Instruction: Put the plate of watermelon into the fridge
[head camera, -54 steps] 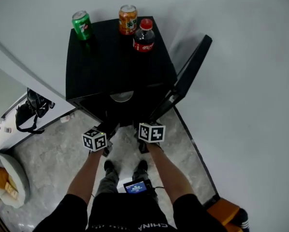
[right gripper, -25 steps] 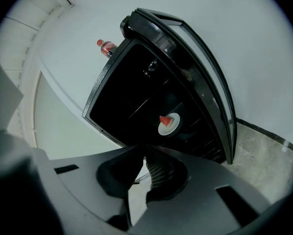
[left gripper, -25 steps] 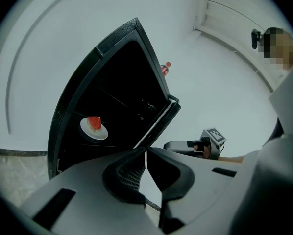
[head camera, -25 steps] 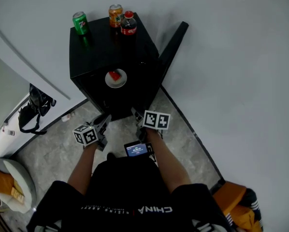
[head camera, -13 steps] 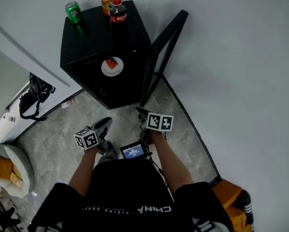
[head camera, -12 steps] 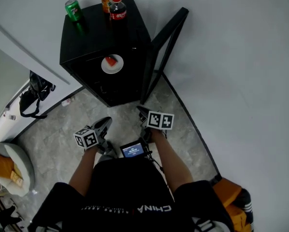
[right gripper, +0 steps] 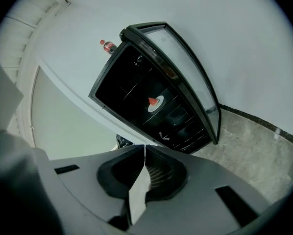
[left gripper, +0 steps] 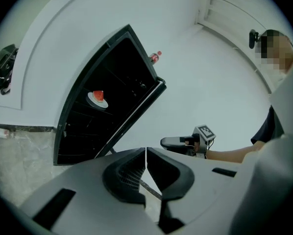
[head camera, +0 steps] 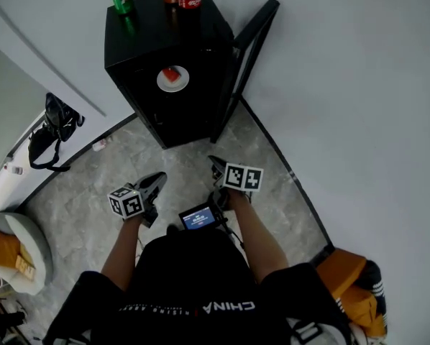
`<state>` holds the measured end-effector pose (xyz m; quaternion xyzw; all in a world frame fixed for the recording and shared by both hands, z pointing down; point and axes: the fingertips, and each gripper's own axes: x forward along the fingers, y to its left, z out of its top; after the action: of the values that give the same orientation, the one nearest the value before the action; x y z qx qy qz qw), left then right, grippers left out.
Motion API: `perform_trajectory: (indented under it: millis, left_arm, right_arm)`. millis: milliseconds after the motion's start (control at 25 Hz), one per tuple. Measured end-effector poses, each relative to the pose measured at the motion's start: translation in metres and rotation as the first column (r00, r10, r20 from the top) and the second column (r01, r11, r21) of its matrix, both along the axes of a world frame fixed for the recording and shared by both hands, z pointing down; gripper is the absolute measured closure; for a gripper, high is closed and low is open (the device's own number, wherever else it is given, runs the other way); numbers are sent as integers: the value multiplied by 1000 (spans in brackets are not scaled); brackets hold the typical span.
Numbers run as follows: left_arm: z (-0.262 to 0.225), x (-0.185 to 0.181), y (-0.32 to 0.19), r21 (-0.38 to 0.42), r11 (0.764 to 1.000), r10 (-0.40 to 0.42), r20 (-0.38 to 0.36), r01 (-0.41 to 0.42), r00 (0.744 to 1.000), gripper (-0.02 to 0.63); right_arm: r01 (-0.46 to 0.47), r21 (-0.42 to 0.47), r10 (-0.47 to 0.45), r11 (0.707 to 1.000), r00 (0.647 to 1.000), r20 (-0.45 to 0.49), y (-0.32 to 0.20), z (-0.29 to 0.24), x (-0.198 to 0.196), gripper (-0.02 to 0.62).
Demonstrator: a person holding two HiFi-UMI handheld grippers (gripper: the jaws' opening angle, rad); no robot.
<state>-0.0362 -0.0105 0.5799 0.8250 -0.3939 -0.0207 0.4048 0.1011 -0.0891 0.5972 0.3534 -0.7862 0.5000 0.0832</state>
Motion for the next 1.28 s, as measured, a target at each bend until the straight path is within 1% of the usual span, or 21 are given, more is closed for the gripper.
perform_trajectory:
  millis: [120, 240, 360, 480, 600, 720, 960, 1040, 1080, 1200, 1280]
  left_arm:
    - [3, -18, 38, -15, 1000, 18, -44, -18, 999, 586]
    - [7, -39, 75, -29, 999, 25, -83, -27, 996, 586]
    - [12, -53, 106, -36, 998, 41, -95, -45, 995, 586]
    - [15, -58, 128, -35, 998, 52, -101, -56, 994, 586]
    - [13, -55, 140, -9, 998, 62, -69, -63, 996, 586]
    - [11, -45, 147, 16, 997, 76, -33, -76, 997, 586]
    - [7, -33, 142, 24, 998, 59, -2, -59, 998, 586]
    - [7, -26, 137, 26, 999, 30, 11, -30, 999, 586]
    - [8, -23, 133, 30, 1000, 3, 24, -3, 1000, 586]
    - [8, -17, 125, 61, 994, -95, 97, 89, 991, 586]
    - [4, -14, 121, 78, 991, -118, 127, 109, 985, 586]
  right_arm:
    - [7, 18, -6, 1000, 999, -36, 36, 0, -19, 575]
    - [1, 25, 0, 1000, 999, -53, 76, 0, -37, 575]
    - [-16, 21, 17, 1000, 998, -63, 112, 3, -50, 576]
    - [-37, 17, 39, 999, 996, -83, 144, 6, -56, 577]
    - [-46, 47, 52, 998, 991, -122, 165, 4, -52, 577]
    - [-34, 75, 46, 997, 986, -158, 175, 3, -45, 578]
    - [6, 93, 11, 996, 983, -185, 176, -3, -36, 580]
    - [18, 96, 0, 995, 982, -187, 174, -6, -28, 580]
    - [22, 97, -4, 995, 983, -185, 173, -7, -22, 580]
    - [15, 98, 2, 995, 985, -175, 166, -9, -1, 580]
    - [21, 107, -1, 994, 984, -179, 159, -11, 9, 580]
